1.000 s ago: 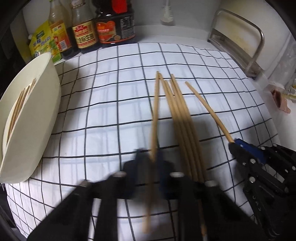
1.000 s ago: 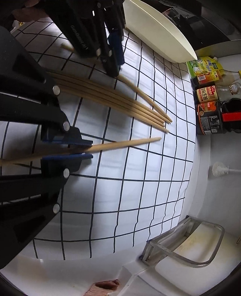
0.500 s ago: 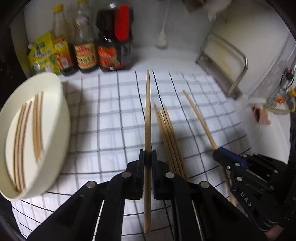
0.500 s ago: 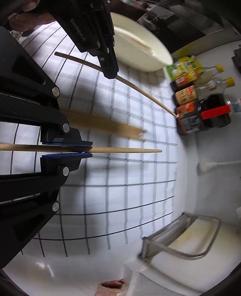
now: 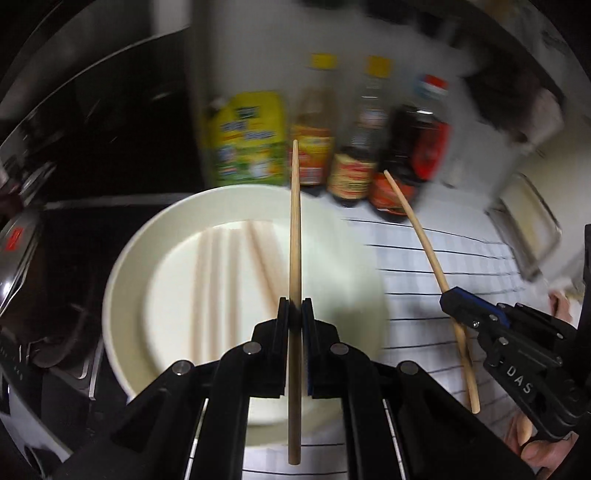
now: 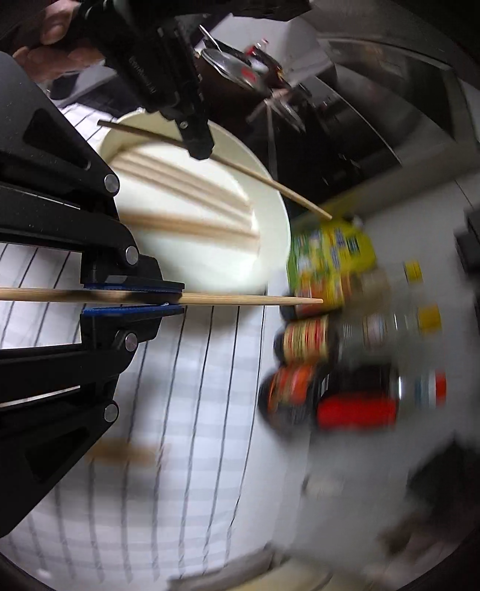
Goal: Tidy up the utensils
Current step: 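Carry both chopsticks into the white bowl and open both tools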
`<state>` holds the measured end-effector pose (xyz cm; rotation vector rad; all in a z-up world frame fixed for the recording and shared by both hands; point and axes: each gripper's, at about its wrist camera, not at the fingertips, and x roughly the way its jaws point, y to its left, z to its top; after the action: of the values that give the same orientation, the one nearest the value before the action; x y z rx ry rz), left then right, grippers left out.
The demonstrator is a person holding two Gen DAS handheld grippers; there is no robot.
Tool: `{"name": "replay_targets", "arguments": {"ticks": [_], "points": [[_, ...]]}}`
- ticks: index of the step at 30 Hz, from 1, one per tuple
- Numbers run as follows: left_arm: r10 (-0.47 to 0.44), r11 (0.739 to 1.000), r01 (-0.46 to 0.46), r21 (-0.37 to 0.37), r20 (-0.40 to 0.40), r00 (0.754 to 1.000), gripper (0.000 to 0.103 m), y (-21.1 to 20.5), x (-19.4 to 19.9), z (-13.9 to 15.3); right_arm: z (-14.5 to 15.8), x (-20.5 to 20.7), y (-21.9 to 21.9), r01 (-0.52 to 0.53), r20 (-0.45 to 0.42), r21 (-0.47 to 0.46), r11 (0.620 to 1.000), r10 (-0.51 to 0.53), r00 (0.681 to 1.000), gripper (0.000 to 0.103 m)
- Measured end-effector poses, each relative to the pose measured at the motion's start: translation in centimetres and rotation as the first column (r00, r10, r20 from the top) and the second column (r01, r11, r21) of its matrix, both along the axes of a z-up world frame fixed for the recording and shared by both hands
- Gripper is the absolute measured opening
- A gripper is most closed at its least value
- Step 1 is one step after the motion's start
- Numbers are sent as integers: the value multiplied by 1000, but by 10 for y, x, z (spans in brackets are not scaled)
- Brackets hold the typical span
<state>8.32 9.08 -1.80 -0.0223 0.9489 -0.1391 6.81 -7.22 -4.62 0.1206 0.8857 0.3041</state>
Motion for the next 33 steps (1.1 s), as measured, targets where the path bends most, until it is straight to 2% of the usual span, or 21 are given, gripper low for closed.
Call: {"name": "replay_targets", "arguments": {"ticks": [5,10,17,23,24,25,27,29,33], "points": [[56,998,-56,9,-39,998,8,46,18,-20,-9,34,64,-79,-34,-6,997,78,996,6],[71,997,-71,7,-97,993,8,69,34,-47,-30,56,101,-105,-101,-17,994,103,990,6],[58,998,-58,1,-154,986,8,73,37,-75,-60,66,114,-90,-182,-45,995,80,980,6],[62,998,-61,6,-183,981,8,75,36,-86,-66,67,107,-62,-202,-48,997,51,978,7],[64,998,-64,9,-181,981,12,75,37,-85,-64,67,105,-54,-193,-45,998,44,980,8],[66,998,-65,9,-178,982,15,75,36,-83,-62,66,104,-50,-185,-44,998,41,982,14],[75,997,-74,13,-170,983,40,77,35,-78,-55,63,101,-43,-161,-52,998,34,986,24],[92,996,-91,9,-153,984,59,80,33,-71,-46,57,98,-43,-134,-68,997,33,990,25],[105,994,-105,5,-131,986,60,83,29,-58,-37,49,89,-32,-118,-68,997,23,993,25]]}}
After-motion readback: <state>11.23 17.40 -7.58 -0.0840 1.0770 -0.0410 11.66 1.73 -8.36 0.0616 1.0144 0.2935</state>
